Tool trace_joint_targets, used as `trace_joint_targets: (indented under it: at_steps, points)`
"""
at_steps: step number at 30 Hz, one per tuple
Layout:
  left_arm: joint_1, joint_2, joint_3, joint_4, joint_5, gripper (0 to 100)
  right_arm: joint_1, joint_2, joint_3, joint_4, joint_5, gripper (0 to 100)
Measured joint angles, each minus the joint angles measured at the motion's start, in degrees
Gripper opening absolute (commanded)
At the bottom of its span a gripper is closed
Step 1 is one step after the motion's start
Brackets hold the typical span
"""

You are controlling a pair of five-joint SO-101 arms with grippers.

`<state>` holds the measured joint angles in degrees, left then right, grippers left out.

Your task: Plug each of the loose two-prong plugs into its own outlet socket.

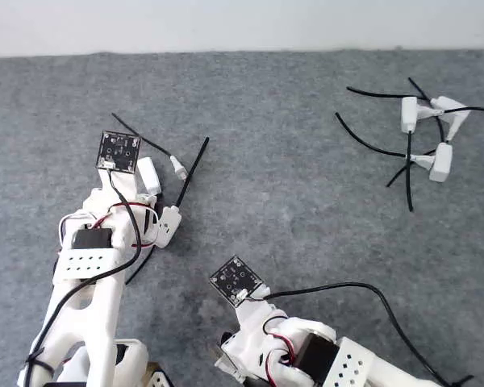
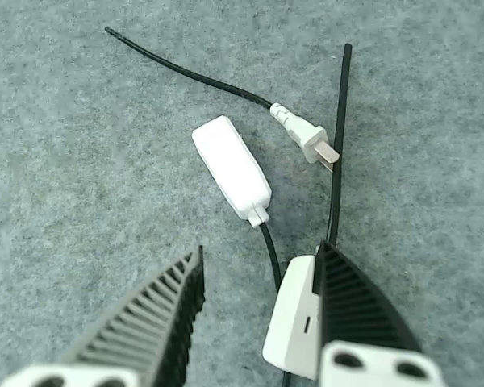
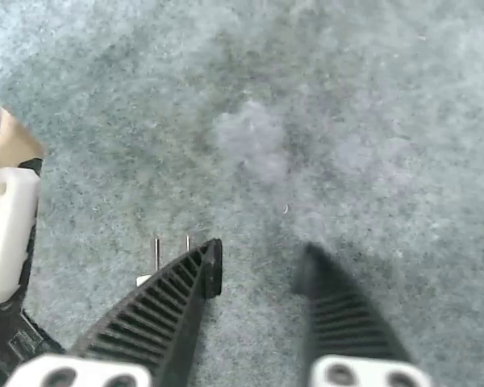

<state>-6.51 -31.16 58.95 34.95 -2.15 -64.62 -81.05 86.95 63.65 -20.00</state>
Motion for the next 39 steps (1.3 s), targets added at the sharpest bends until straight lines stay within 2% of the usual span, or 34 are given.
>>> trace_joint_targets:
  at_steps: [5, 8, 13, 19, 31, 39]
  points:
    - [0.0, 0.0, 0.0, 0.0, 0.0, 22, 0.0, 0.0, -6.2, 0.0, 1.0, 5.5]
    - [0.0, 0.0, 0.0, 0.0, 0.0, 22, -0.7, 0.0, -7.9, 0.0, 1.2, 14.3]
    - [0.0, 0.0, 0.0, 0.0, 0.0, 22, -7.0, 0.0, -8.2, 1.8, 0.7, 26.1]
    - [0.0, 0.0, 0.0, 0.0, 0.0, 22, -11.9, 0.0, -8.2, 1.8, -0.6, 26.2]
    - [0.0, 0.1, 0.0, 0.0, 0.0, 22, -12.5, 0.0, -3.3, 0.4, -0.6, 26.2]
    - [0.0, 6.6, -0.1, -1.1, 0.2, 22, -12.5, 0.0, -3.0, 0.4, -0.6, 26.2]
